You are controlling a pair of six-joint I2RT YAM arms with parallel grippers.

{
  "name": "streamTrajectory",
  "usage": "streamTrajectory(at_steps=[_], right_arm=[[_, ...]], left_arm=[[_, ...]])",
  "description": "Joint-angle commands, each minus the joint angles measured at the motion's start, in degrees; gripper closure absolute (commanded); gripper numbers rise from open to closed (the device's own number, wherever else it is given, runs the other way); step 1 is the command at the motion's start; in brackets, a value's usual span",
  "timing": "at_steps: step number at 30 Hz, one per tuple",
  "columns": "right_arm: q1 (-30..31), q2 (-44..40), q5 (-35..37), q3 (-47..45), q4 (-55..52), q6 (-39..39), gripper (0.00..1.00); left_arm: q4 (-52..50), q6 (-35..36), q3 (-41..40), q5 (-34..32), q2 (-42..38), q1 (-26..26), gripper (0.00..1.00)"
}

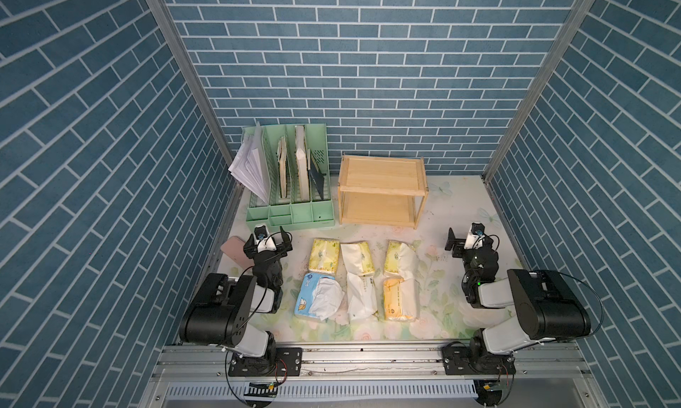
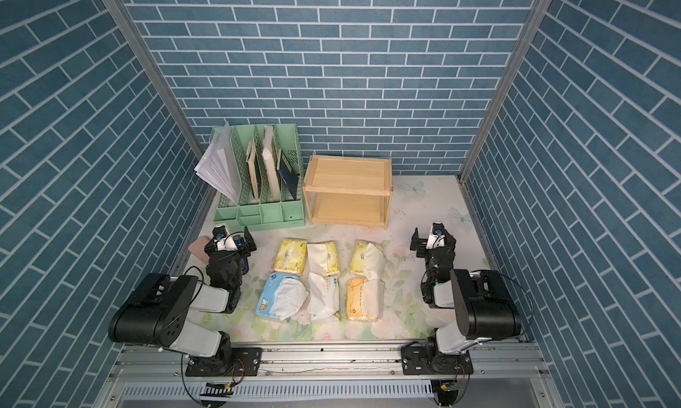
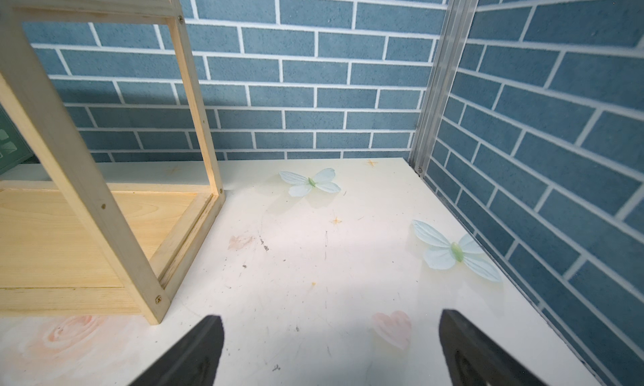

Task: Remove the tissue boxes from the shelf
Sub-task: Reset both arms

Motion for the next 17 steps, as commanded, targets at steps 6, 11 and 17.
streamTrajectory(at_steps=[6, 11, 17], right_arm=[[0.31, -0.01, 0.43, -0.05, -0.35, -1.59, 0.0], [0.4, 0.28, -3.78, 0.88, -1.79, -3.26, 0.0], [0.34, 0.23, -3.75, 0.83, -1.73, -3.25, 0.0]], left_arm=[[-1.95, -1.59, 0.23, -2.0, 0.18, 0.29, 0.0], [-2.17, -1.65, 0.28, -2.01, 0.06, 0.27, 0.0], [-2.07, -1.64, 0.26, -1.99, 0.11, 0.31, 0.0]])
